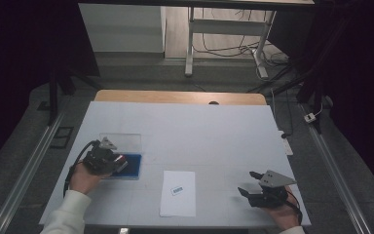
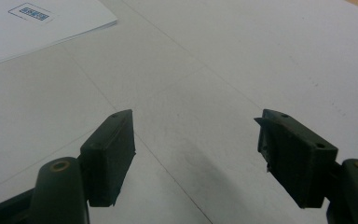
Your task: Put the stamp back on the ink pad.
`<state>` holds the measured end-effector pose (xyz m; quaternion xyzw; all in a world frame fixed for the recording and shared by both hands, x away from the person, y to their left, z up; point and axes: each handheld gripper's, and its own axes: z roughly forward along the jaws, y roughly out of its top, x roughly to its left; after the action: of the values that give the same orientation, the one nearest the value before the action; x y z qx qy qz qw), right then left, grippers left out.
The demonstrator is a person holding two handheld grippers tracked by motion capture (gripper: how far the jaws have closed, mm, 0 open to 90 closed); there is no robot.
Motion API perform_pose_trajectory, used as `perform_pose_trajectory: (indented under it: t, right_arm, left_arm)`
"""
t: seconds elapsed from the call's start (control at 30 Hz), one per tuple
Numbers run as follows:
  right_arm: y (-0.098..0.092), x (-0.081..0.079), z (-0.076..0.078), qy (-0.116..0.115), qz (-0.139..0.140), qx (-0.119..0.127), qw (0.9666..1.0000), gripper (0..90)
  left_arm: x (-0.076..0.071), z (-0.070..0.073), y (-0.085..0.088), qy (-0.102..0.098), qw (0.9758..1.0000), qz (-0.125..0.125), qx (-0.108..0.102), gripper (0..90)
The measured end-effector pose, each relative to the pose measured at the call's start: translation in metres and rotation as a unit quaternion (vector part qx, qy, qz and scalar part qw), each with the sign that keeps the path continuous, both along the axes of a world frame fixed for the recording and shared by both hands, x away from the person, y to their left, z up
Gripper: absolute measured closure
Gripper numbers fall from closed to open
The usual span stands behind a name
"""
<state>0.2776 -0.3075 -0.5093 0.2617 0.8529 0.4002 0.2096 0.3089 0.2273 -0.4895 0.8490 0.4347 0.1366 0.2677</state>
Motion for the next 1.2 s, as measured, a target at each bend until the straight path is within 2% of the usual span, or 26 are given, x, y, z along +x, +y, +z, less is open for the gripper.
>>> perform_pose_trajectory:
  t: [0.1, 0.2, 0.33, 0.47, 0.67, 0.93, 1.2]
  right_arm:
    - [0.000, 0.000, 0.000, 0.000, 0.000, 0.000, 1.0000, 26.7]
    - [0.000, 0.000, 0.000, 0.000, 0.000, -0.001, 1.0000, 26.6]
    - [0.000, 0.000, 0.000, -0.001, -0.001, 0.002, 1.0000, 26.6]
    - [0.000, 0.000, 0.000, -0.002, -0.001, 0.002, 1.0000, 26.6]
    - [0.000, -0.001, 0.001, -0.002, 0.000, 0.000, 1.0000, 26.6]
    - [0.000, -0.001, 0.001, -0.003, 0.001, -0.001, 1.0000, 26.6]
    - [0.000, -0.001, 0.002, -0.005, -0.001, 0.000, 1.0000, 26.6]
  left_arm:
    - [-0.002, 0.002, 0.001, -0.007, 0.9999, 0.004, -0.011, 56.3]
    - [-0.008, 0.006, 0.001, -0.031, 0.9992, 0.011, -0.023, 41.6]
    - [-0.020, 0.010, 0.000, -0.057, 0.9976, 0.010, -0.039, 32.7]
    - [-0.033, 0.013, 0.000, -0.076, 0.9954, 0.006, -0.059, 30.8]
    - [-0.054, 0.014, -0.002, -0.089, 0.9927, -0.002, -0.082, 29.8]
    - [-0.080, 0.006, -0.012, -0.092, 0.9915, -0.025, -0.088, 29.8]
    - [-0.093, -0.007, -0.025, -0.091, 0.9910, -0.045, -0.088, 29.8]
